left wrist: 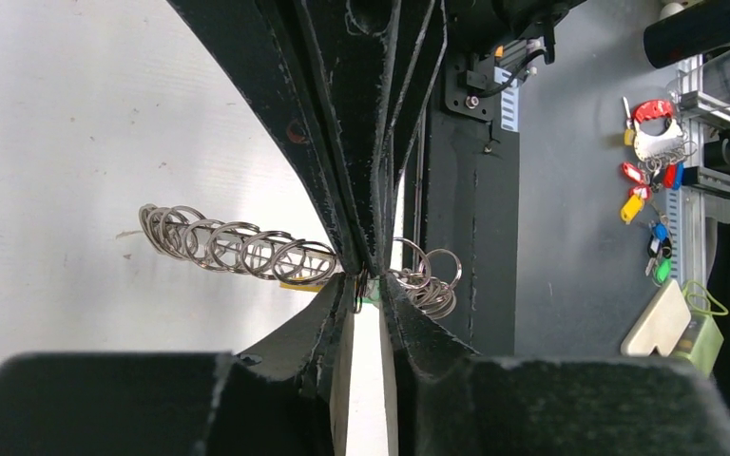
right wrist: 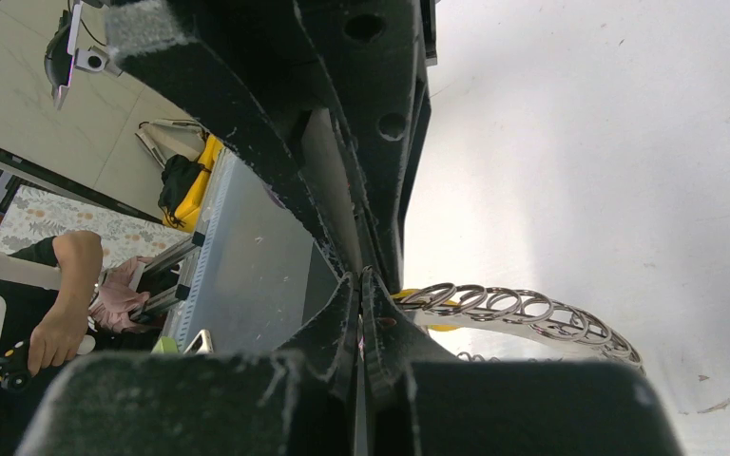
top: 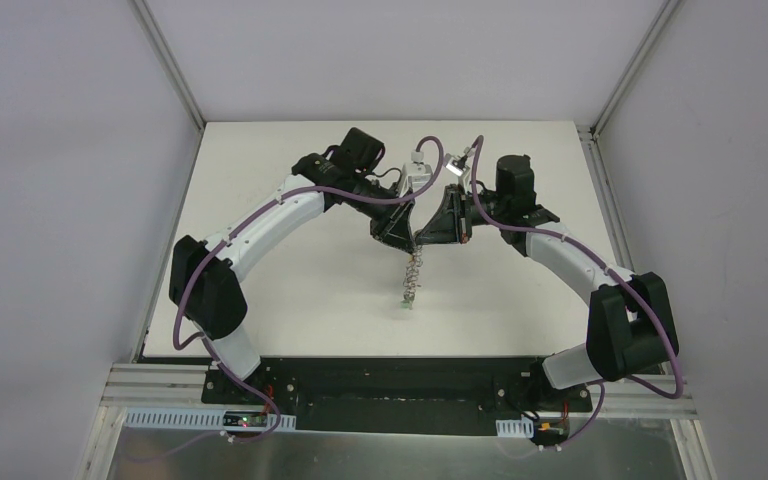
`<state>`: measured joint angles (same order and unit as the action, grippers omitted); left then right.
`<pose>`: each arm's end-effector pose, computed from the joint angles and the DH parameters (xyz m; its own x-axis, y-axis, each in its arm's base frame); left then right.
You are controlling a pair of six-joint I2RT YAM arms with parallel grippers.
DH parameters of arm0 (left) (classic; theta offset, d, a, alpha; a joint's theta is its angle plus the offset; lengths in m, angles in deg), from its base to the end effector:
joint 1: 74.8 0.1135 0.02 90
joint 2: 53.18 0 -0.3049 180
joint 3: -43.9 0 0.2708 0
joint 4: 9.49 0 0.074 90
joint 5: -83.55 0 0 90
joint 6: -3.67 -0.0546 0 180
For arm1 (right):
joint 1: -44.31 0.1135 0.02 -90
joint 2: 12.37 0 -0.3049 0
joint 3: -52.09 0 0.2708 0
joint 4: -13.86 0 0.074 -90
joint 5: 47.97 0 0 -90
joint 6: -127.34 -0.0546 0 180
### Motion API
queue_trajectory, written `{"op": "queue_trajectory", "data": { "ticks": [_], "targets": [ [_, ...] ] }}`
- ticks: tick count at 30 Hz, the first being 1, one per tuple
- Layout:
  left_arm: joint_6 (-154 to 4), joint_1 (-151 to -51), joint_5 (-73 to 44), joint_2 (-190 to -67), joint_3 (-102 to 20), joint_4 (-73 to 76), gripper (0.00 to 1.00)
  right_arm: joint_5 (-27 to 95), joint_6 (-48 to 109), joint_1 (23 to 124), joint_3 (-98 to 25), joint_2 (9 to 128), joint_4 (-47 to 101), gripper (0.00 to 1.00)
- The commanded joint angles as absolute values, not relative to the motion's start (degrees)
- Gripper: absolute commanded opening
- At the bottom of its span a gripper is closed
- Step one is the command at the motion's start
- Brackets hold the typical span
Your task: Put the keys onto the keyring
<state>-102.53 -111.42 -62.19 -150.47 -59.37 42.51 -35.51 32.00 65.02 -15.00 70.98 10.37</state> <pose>0.2947 -0.2753 0.3688 -0.3324 0.4427 -0.8328 0.9259 -0.0146 -0.3774 0.2882 0.1660 0.3216 -0.2959 -0.0904 -0.9509 -0.9436 -0.1271 0.3057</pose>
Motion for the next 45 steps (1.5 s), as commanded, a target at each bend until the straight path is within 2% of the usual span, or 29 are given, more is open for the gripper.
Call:
{"op": "queue_trajectory", "data": {
  "ticks": [1,6,17,31,38,45],
  "targets": [
    [-102.5,-110.8,-65.6,-150.5,-59.8,41.7,0.14,-37.4,32.0,64.7,-15.7,68.6,7.6,0.00],
    [-102.8,-110.8,-66.0,-150.6,-60.1,42.2,0.00,-37.0,32.0,64.5,-15.6,68.5,7.6,0.00],
    [-106.5,-110.3,-60.7,-149.4,-64.3,48.8,0.00,-35.7,36.7,63.7,-13.3,67.1,9.8,0.00],
    [-105.1,-110.3,-61.5,-149.4,-64.9,46.8,0.00,-34.9,42.7,65.3,-12.3,66.7,14.2,0.00],
    [-105.4,-110.2,-61.6,-149.4,-64.9,46.9,0.00,-34.8,44.1,65.9,-12.6,66.8,15.7,0.04],
    [-106.1,-110.2,-63.0,-149.6,-63.7,47.2,0.00,-33.8,43.4,66.0,-14.8,65.8,16.5,0.15]
  ]
}}
